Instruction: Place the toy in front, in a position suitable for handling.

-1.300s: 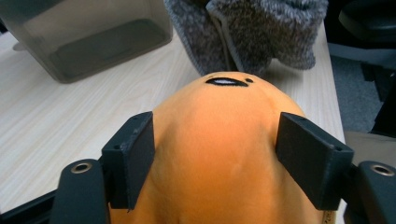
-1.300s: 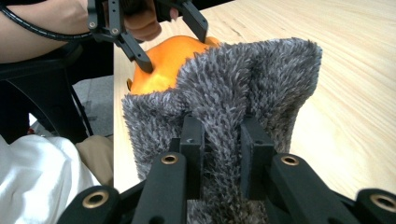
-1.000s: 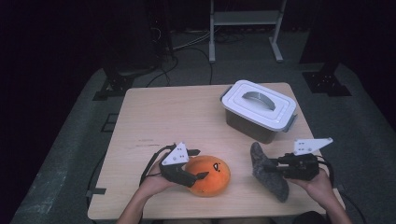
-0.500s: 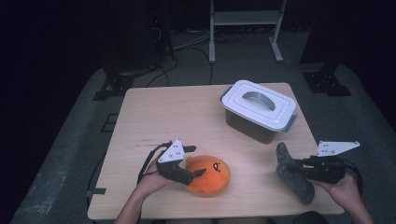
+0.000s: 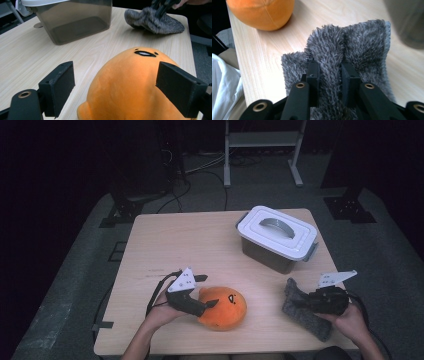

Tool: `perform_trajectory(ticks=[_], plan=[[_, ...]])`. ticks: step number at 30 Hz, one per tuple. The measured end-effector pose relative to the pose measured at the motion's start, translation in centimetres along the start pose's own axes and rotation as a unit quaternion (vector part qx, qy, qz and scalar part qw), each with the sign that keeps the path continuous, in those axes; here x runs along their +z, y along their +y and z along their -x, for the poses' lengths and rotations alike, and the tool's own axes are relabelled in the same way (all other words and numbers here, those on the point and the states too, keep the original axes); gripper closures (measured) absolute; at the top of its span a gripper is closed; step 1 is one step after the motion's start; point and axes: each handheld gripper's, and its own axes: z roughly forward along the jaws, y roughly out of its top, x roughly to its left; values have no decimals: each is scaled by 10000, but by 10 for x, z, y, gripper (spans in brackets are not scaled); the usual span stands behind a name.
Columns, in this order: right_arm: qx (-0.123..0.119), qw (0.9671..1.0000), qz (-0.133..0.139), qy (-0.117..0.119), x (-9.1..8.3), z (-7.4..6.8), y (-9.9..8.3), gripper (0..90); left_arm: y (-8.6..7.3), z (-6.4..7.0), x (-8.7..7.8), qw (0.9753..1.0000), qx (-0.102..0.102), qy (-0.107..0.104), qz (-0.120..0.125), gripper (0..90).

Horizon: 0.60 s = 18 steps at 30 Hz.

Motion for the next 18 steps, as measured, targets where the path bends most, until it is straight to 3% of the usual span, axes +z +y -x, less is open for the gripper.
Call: perform_trajectory(ticks=[5, 7, 14, 18], plan=[[121, 9998, -55, 159, 13, 2, 0, 551, -1, 0, 1, 10000, -9, -21, -44, 135], [136, 9996, 83, 226, 11, 1, 2, 543, -1, 1, 1, 10000, 11, -20, -48, 132], [-67, 9989, 443, 140, 2, -4, 13, 514, -1, -2, 0, 10000, -91, 8, -5, 118], [-155, 9983, 530, 203, 2, -6, 24, 487, -1, -3, -1, 9999, -113, 30, 7, 106]])
